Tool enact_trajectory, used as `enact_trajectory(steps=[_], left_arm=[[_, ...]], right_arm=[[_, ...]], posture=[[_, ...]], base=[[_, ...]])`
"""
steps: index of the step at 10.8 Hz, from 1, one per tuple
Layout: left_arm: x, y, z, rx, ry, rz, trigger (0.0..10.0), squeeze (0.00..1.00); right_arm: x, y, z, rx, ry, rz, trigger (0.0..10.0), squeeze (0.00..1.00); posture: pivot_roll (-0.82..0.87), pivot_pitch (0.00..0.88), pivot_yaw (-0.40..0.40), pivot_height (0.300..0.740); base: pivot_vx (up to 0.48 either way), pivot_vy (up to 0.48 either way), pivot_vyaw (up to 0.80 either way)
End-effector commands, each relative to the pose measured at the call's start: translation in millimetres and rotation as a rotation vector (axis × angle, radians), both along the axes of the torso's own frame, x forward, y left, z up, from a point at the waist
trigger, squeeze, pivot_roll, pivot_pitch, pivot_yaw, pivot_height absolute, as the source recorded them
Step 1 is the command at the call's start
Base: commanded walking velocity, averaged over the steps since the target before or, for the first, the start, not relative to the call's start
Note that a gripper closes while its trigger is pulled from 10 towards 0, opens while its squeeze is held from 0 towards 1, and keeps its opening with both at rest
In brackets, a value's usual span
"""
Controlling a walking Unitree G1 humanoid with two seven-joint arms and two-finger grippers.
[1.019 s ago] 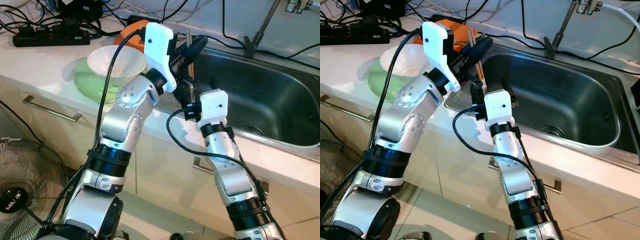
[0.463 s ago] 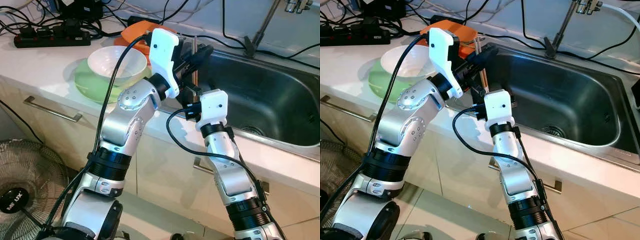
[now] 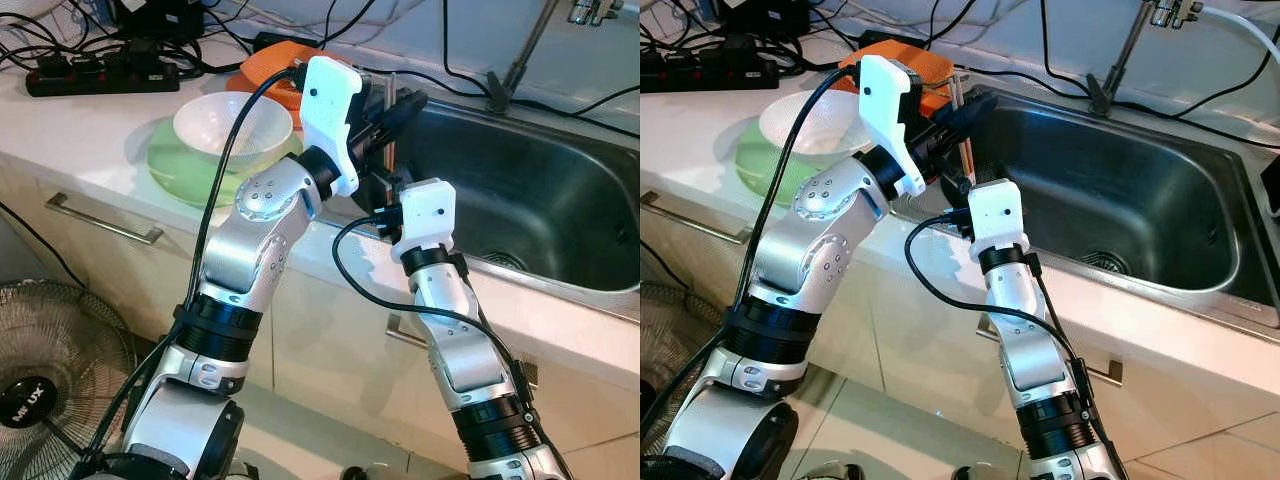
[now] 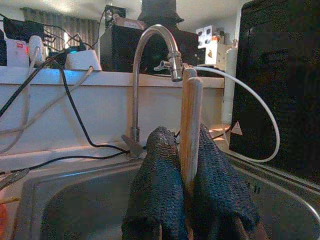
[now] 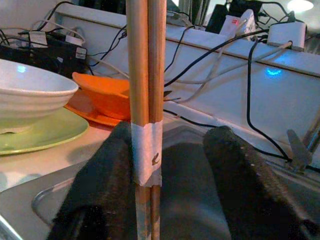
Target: Kitchen organization
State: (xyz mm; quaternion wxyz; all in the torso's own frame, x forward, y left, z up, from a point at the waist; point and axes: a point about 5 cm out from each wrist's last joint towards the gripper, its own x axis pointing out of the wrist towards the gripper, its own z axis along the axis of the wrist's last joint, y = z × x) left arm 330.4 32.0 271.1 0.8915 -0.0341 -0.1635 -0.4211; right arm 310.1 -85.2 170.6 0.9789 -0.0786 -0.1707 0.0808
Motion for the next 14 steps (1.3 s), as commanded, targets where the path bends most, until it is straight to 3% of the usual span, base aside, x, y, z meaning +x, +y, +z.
enact_trajectory(steps=[1,13,14], left_arm=[[-2.7,-3.8,-0.3,0.027,-0.015,-0.015,10.0,0.00],[-2.8,-5.4,2.7,0.031,-0.056,-0.003,10.0,0.00],[-2.4,-4.8,1.8,0.024,-0.044,-0.004,10.0,0.31]], right_arm=[[0.5,-3.8,5.7,0.011,-0.024,-0.007,0.0,0.00],[3.7,-4.4,9.2,0.014,-0.038,-0.016,0.0,0.00],[3.8,-4.7,8.8,0.013,-0.037,-0.018,0.0,0.00]], posture=[[-0.08,0.065,-0.054,0.740],[-0.08,0.063,-0.058,0.740],[-0.08,0.063,-0.058,0.740]], base=[[0.000,0.000,0.00],[0.000,0.000,0.00],[0.000,0.000,0.00]])
